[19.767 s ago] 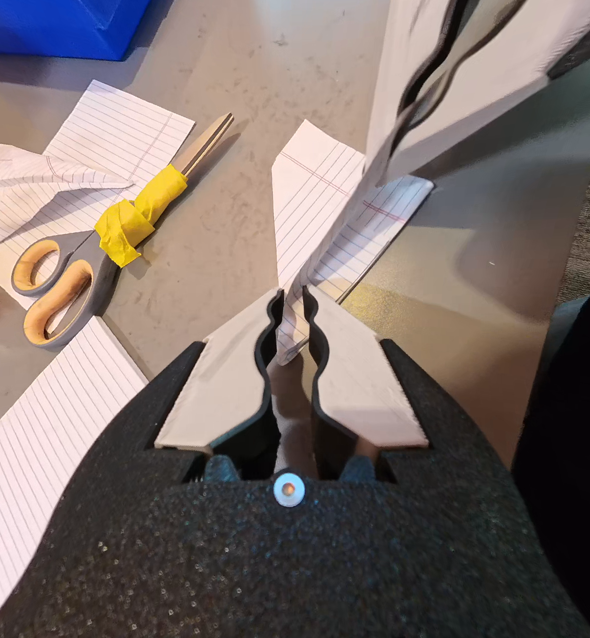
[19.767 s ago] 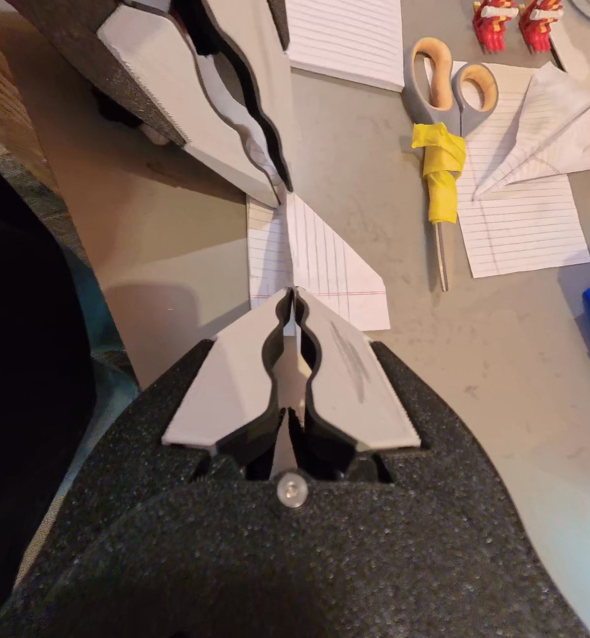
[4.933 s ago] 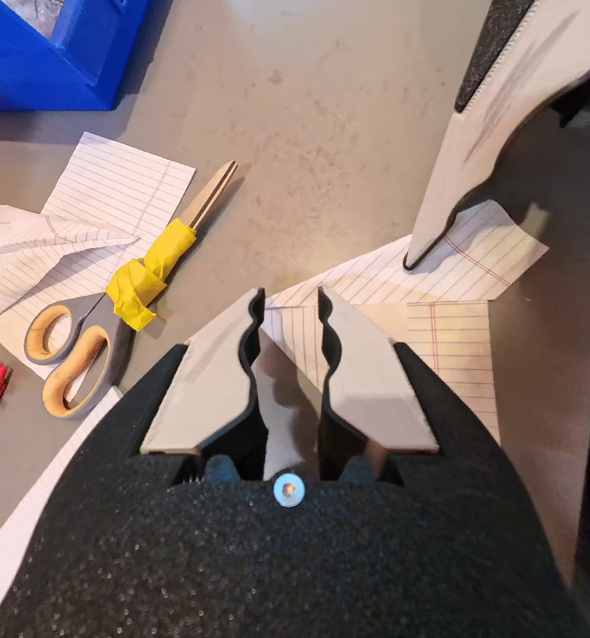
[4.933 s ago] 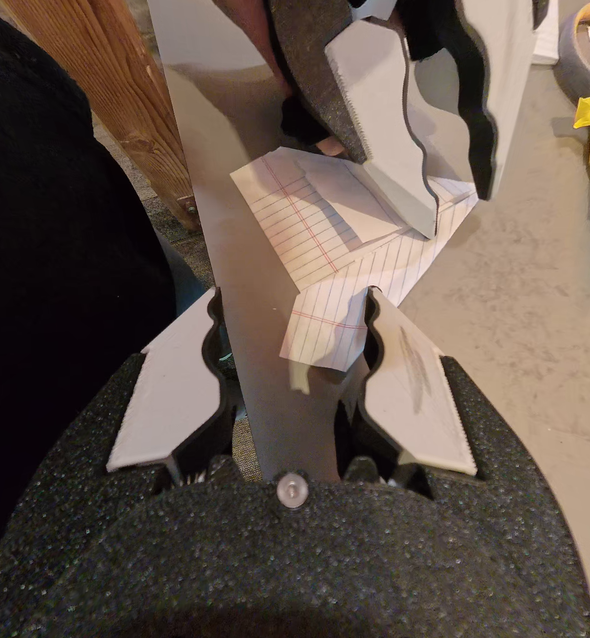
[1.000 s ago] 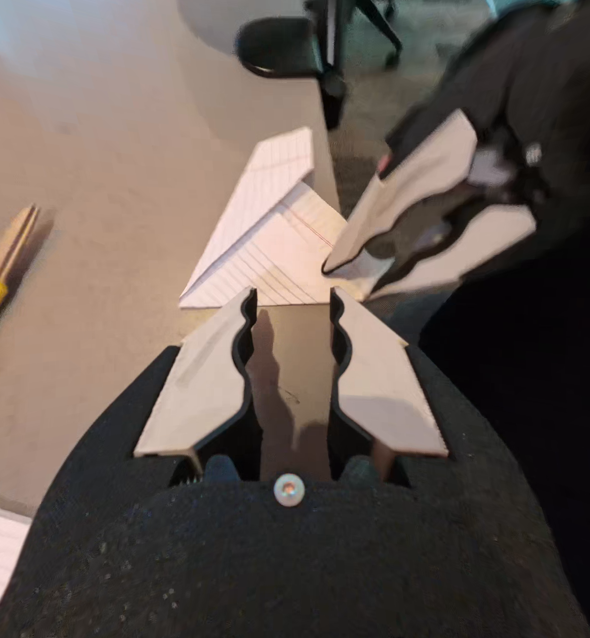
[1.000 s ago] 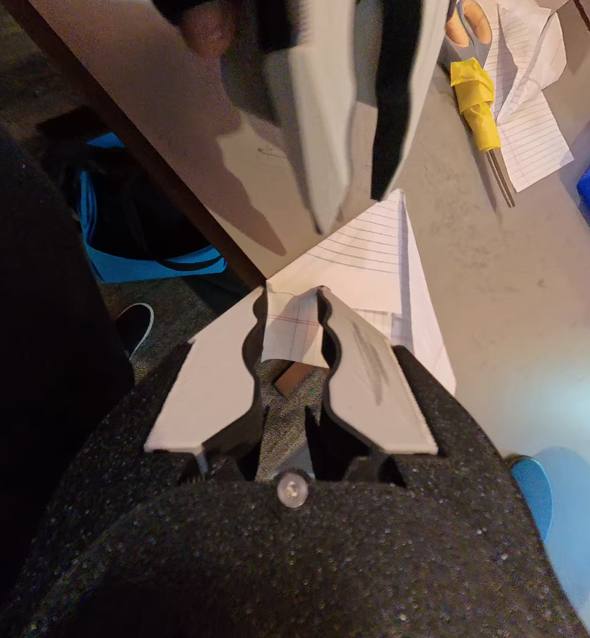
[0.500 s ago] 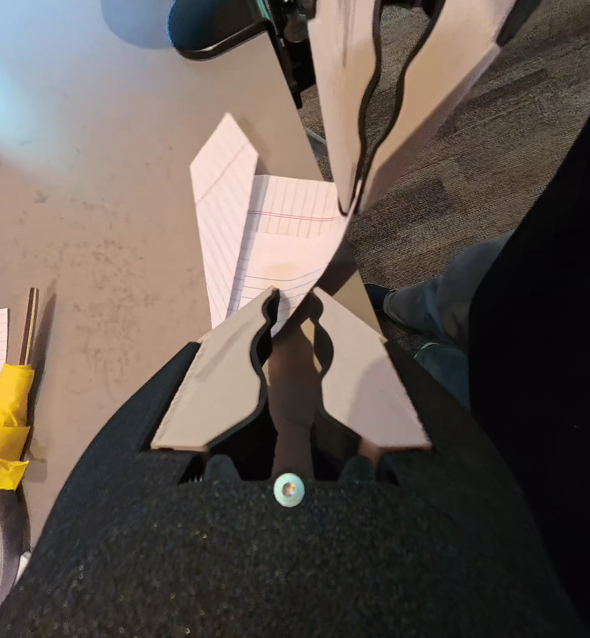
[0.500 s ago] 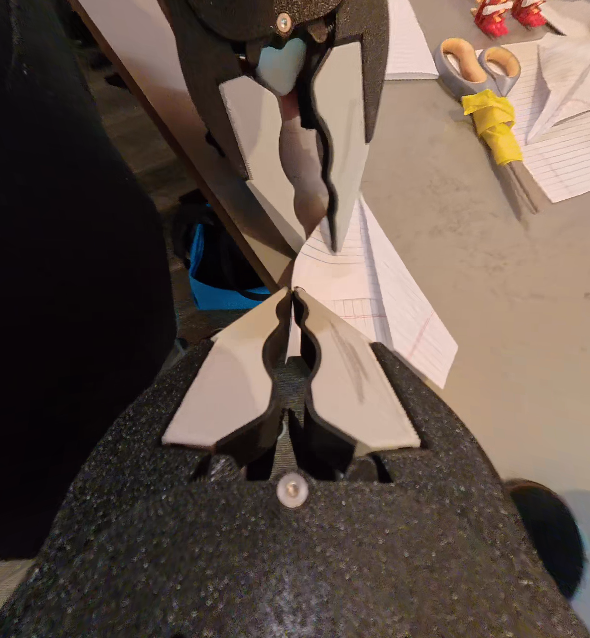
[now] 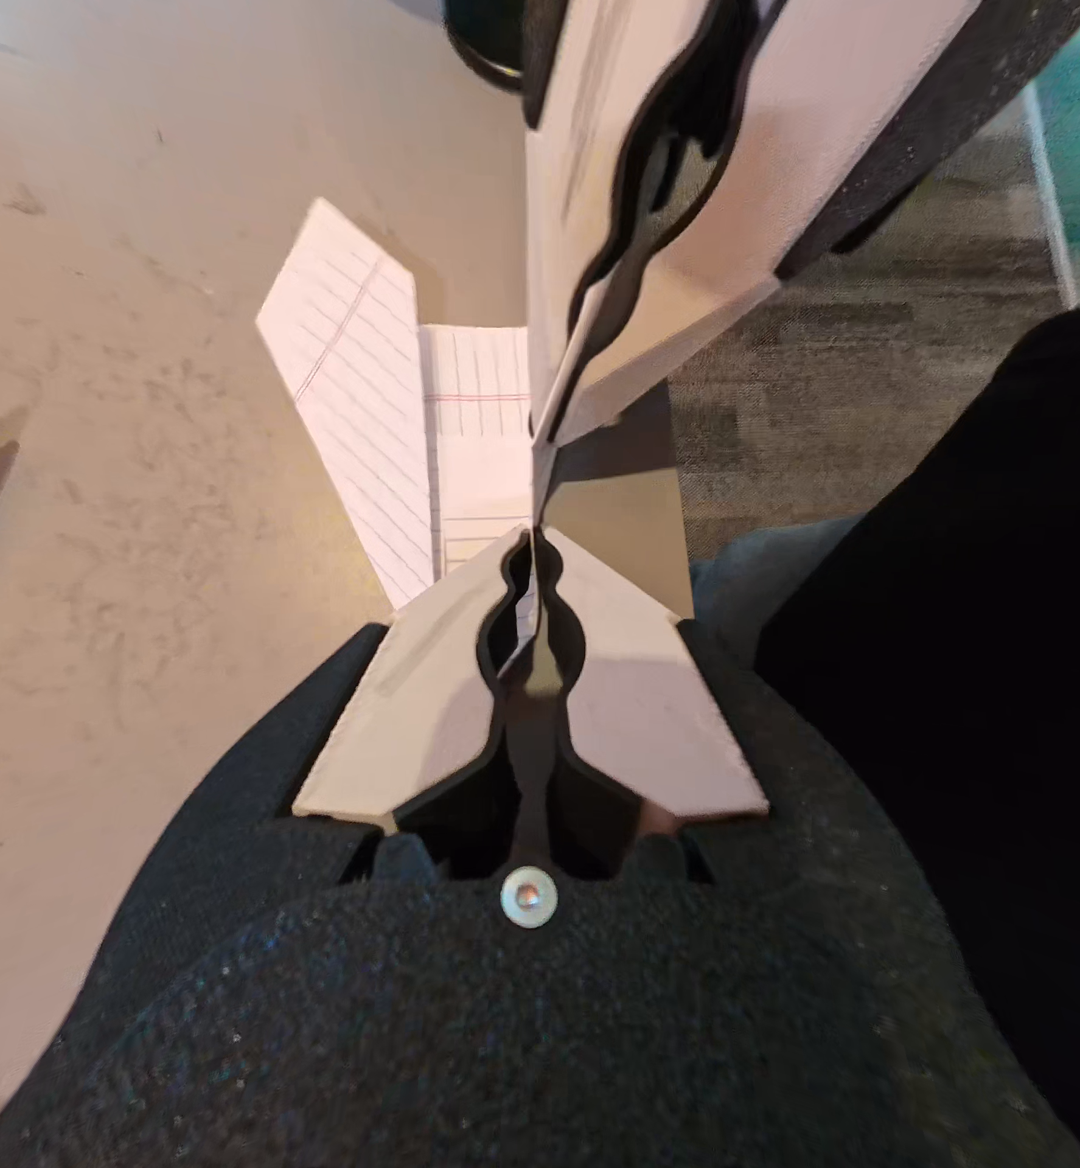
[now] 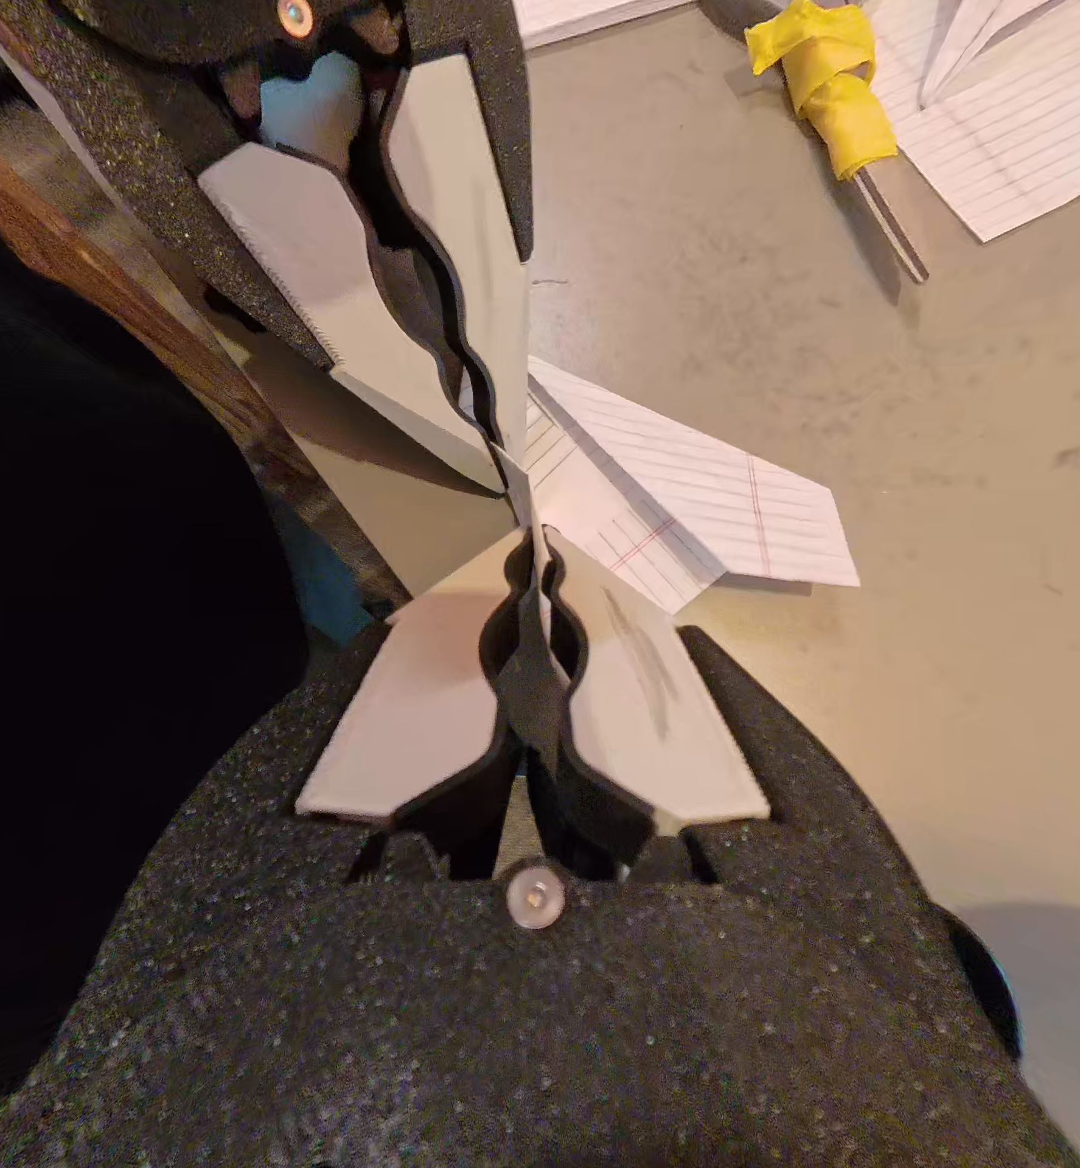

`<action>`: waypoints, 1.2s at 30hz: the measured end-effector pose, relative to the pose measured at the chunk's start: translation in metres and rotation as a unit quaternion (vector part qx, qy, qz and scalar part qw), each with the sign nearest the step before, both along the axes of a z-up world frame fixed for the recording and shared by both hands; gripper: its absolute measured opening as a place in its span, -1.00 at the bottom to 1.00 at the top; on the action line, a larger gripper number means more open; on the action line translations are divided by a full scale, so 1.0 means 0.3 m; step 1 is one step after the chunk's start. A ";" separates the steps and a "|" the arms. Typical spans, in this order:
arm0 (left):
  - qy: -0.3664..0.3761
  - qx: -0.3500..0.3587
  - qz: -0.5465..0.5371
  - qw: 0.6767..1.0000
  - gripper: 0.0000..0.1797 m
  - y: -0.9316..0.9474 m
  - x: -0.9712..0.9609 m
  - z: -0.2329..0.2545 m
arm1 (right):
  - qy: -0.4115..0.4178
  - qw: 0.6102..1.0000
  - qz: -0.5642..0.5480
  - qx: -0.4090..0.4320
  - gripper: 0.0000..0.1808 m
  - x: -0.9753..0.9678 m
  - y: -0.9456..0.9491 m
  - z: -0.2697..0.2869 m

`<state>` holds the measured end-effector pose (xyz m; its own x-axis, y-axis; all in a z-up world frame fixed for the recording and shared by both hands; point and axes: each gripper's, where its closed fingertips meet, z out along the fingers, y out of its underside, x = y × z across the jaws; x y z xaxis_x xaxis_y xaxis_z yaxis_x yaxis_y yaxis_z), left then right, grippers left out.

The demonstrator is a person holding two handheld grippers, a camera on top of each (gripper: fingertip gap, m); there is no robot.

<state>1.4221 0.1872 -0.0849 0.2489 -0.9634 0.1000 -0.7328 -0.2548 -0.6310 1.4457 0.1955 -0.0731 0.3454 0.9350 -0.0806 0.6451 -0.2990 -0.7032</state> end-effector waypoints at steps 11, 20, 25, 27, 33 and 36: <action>-0.031 0.052 -0.035 0.998 -0.65 0.105 -0.030 0.084 | 0.040 0.988 0.028 -0.146 -1.00 -0.003 0.012 -0.008; -0.003 0.035 -0.078 0.996 -0.69 0.095 -0.056 0.003 | 0.048 0.979 -0.006 -0.198 -1.00 0.016 0.046 -0.012; -0.009 0.015 -0.069 0.997 -0.68 0.082 -0.057 0.005 | 0.044 0.974 -0.038 -0.217 -1.00 0.023 0.059 -0.022; -0.015 -0.005 -0.067 0.998 -0.68 0.075 -0.063 0.010 | 0.043 0.971 -0.048 -0.229 -1.00 0.027 0.064 -0.023; -0.040 -0.077 -0.067 0.994 -0.65 0.056 -0.081 0.021 | 0.047 0.963 -0.045 -0.261 -1.00 0.019 0.059 -0.024; -0.044 -0.105 -0.070 0.991 -0.64 0.052 -0.085 0.028 | 0.048 0.960 -0.047 -0.273 -1.00 0.013 0.062 -0.025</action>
<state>1.3965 0.2029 -0.0766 0.0948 -0.9435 0.3174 -0.7153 -0.2864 -0.6375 1.4495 0.2141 -0.0806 0.3934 0.7094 -0.5847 0.5368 -0.6936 -0.4804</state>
